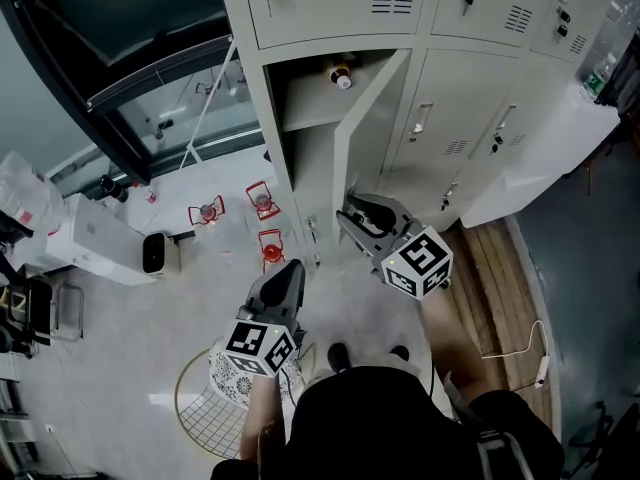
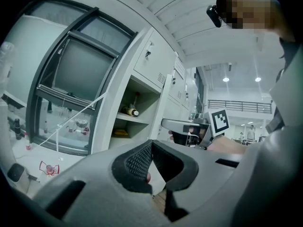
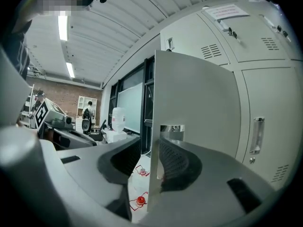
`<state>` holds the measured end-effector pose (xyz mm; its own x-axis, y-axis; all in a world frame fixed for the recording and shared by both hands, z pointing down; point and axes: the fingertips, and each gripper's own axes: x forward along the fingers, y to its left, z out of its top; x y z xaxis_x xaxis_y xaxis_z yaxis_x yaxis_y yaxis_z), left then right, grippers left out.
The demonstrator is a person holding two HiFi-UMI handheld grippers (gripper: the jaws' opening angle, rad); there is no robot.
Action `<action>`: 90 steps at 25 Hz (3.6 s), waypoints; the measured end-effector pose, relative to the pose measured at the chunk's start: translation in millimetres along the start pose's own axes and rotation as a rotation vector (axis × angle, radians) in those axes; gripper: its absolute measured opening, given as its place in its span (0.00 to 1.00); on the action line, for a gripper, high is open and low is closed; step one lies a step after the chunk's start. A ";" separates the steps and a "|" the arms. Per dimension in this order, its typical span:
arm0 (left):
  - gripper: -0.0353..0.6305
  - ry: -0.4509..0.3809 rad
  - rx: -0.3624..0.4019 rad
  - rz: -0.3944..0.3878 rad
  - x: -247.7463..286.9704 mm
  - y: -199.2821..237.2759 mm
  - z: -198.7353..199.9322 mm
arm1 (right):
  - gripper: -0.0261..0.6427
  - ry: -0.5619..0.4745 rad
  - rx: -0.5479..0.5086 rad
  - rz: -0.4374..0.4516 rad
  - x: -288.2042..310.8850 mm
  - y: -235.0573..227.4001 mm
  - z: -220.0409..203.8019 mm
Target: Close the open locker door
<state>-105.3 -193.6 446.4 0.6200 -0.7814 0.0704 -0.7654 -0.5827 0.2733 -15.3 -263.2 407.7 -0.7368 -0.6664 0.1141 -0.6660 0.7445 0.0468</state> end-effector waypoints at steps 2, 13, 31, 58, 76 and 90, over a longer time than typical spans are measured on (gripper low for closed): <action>0.08 -0.002 -0.001 0.010 -2.1 2.4 -0.4 | 0.19 -0.003 0.001 0.005 4.7 -1.0 -0.7; 0.08 -0.009 -0.012 0.037 -7.4 9.1 -2.3 | 0.14 0.006 -0.003 0.027 33.5 -5.0 0.8; 0.08 -0.028 -0.019 0.062 -17.3 19.4 0.6 | 0.12 0.020 0.011 -0.028 81.5 -22.4 -2.2; 0.08 -0.029 -0.028 0.078 -29.1 35.0 1.1 | 0.08 0.070 0.036 -0.114 141.7 -58.1 -7.9; 0.08 -0.041 -0.033 0.092 -38.8 40.4 1.0 | 0.07 0.075 0.085 -0.168 166.7 -79.0 -7.0; 0.08 -0.039 -0.012 0.093 -42.3 37.0 5.3 | 0.07 0.082 0.084 -0.182 177.0 -84.2 -7.9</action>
<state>-160.8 -183.3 448.5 0.5387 -0.8404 0.0587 -0.8173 -0.5044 0.2787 -88.7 -443.5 431.8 -0.5940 -0.7811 0.1923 -0.7969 0.6040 -0.0081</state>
